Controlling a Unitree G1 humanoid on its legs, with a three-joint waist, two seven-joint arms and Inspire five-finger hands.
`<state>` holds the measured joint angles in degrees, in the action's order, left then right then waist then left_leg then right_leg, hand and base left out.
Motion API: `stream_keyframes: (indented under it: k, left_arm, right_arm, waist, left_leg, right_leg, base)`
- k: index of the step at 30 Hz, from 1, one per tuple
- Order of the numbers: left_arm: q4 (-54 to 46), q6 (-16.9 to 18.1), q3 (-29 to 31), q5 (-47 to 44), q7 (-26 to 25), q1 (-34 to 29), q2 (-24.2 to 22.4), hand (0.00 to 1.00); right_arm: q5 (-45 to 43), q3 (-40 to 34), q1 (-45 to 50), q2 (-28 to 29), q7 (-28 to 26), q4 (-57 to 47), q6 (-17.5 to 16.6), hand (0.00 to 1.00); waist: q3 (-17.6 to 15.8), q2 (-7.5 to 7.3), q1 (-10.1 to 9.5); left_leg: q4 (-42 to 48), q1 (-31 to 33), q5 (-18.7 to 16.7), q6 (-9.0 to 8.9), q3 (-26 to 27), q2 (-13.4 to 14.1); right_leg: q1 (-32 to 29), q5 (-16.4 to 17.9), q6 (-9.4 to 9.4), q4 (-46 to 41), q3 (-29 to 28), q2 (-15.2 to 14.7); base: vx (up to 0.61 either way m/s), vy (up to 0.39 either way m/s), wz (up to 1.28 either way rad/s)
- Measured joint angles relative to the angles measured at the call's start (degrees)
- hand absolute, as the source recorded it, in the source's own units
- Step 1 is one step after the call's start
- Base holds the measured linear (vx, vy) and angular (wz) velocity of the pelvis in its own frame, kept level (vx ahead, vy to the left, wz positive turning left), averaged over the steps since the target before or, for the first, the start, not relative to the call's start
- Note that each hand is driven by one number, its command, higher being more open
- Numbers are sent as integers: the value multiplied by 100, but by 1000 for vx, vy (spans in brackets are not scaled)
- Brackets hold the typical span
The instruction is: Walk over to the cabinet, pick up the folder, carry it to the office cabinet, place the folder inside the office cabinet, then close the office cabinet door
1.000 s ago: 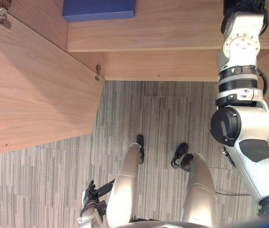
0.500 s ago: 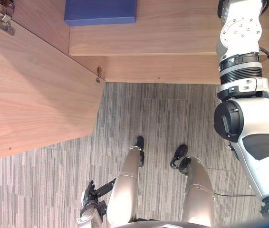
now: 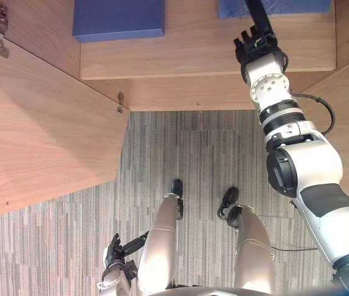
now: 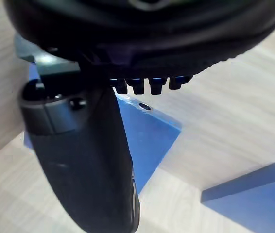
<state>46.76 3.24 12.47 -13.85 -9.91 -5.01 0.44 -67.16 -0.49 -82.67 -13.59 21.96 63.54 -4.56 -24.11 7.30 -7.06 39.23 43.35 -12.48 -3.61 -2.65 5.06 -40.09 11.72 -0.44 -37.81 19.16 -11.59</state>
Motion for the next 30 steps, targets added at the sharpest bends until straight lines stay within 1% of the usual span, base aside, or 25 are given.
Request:
stream_keyframes:
  k: [3, 5, 7, 8, 13, 16, 19, 20, 22, 24, 25, 27, 28, 30]
  left_arm:
    - [-5, 0, -3, 10, 10, 0, 16, 100]
    - [-51, 1, -11, 94, 37, -1, 62, 100]
    - [-64, 3, -31, 103, 57, 0, 95, 100]
    - [-101, 4, -33, 106, 68, -1, 98, 100]
    - [-293, 20, -54, 107, 172, -1, 99, 100]
    - [-336, 77, -87, 110, 206, -1, 115, 100]
    - [-336, 120, -84, 114, 243, -1, 117, 100]
    - [-336, 123, -84, 115, 248, -1, 117, 100]
    - [-415, 120, -90, 169, 299, -10, 125, 100]
    - [-510, 118, -111, 294, 342, -46, 130, 100]
    - [-559, 119, -145, 344, 407, -54, 145, 100]
    - [-628, 121, -160, 454, 540, -88, 161, 100]
    - [-656, 119, -187, 479, 561, -100, 168, 100]
    - [-721, 120, -210, 564, 667, -158, 179, 100]
  right_arm:
    - [204, 186, 65, -43, -89, 161, 153, 100]
    - [312, 212, 89, -48, -160, 268, 230, 100]
    - [482, 311, 91, -67, -215, 348, 306, 100]
    - [639, 402, 106, -97, -235, 399, 381, 100]
    - [936, 528, 115, -215, -440, 483, 514, 100]
    - [1420, 642, 116, -313, -568, 483, 589, 100]
    - [2406, 834, 127, -500, -756, 484, 782, 100]
    - [2560, 900, 129, -542, -804, 483, 813, 100]
    - [3856, 1145, 143, -700, -1165, 483, 1003, 100]
    - [4901, 1277, 187, -784, -1447, 463, 1114, 100]
    - [5682, 1288, 331, -852, -1649, 347, 1175, 100]
    - [6614, 1240, 593, -886, -1799, 227, 1227, 100]
    - [6792, 1171, 661, -886, -1803, 213, 1229, 100]
    - [7320, 762, 969, -901, -1818, 70, 1242, 100]
  waist:
    - [10, -20, 5]
    - [50, -93, 9]
    - [63, -120, 16]
    - [66, -124, 18]
    - [69, -125, 17]
    - [77, -135, 26]
    - [78, -136, 35]
    - [78, -137, 37]
    - [80, -140, 44]
    - [84, -147, 49]
    - [84, -147, 47]
    - [92, -158, 59]
    - [93, -159, 61]
    - [138, -162, 65]
  left_leg:
    - [10, 5, 0, 0, 38, 6]
    - [33, 69, 0, 0, 44, 22]
    - [71, 107, 0, 0, 44, 40]
    - [86, 107, 0, 0, 44, 41]
    - [118, 124, 0, 1, 44, 47]
    - [135, 165, 4, 7, 53, 49]
    - [137, 164, 5, 8, 54, 52]
    - [137, 162, 5, 9, 55, 52]
    - [121, 140, 9, 12, 57, 53]
    - [102, 102, 11, 14, 56, 53]
    - [75, 37, 13, 14, 55, 53]
    - [-28, -133, 30, 16, 71, 50]
    - [-70, -190, 41, 21, 83, 49]
    - [-257, -375, 104, 33, 134, 47]
  right_leg:
    - [-19, -9, 5, 5, -34, 2]
    - [-89, -19, -9, -9, -47, 17]
    - [-115, -25, -17, -17, -46, 34]
    - [-115, -25, -18, -31, -47, 33]
    - [-134, -23, -21, -68, -53, 30]
    - [-187, -24, -21, -93, -62, 28]
    - [-189, -25, -21, -95, -62, 28]
    - [-188, -26, -21, -94, -62, 28]
    - [-172, -31, -21, -94, -62, 28]
    - [-142, -35, -19, -87, -61, 27]
    - [-77, -36, -17, -63, -53, 27]
    - [81, -51, 1, 26, -45, 28]
    - [125, -60, 9, 76, -45, 29]
    - [289, -126, 28, 274, -39, 45]
  base:
    - [-18, 9, -5]
    - [-37, -1, -4]
    - [-39, -2, -4]
    - [-41, 0, -2]
    - [-63, -3, -1]
    - [-57, -4, -2]
    - [-13, -1, 0]
    - [0, 0, 0]
    - [0, 0, 0]
    - [0, 0, 0]
    - [0, 0, 0]
    - [0, 0, 0]
    - [0, 0, 0]
    - [-6, 5, -5]
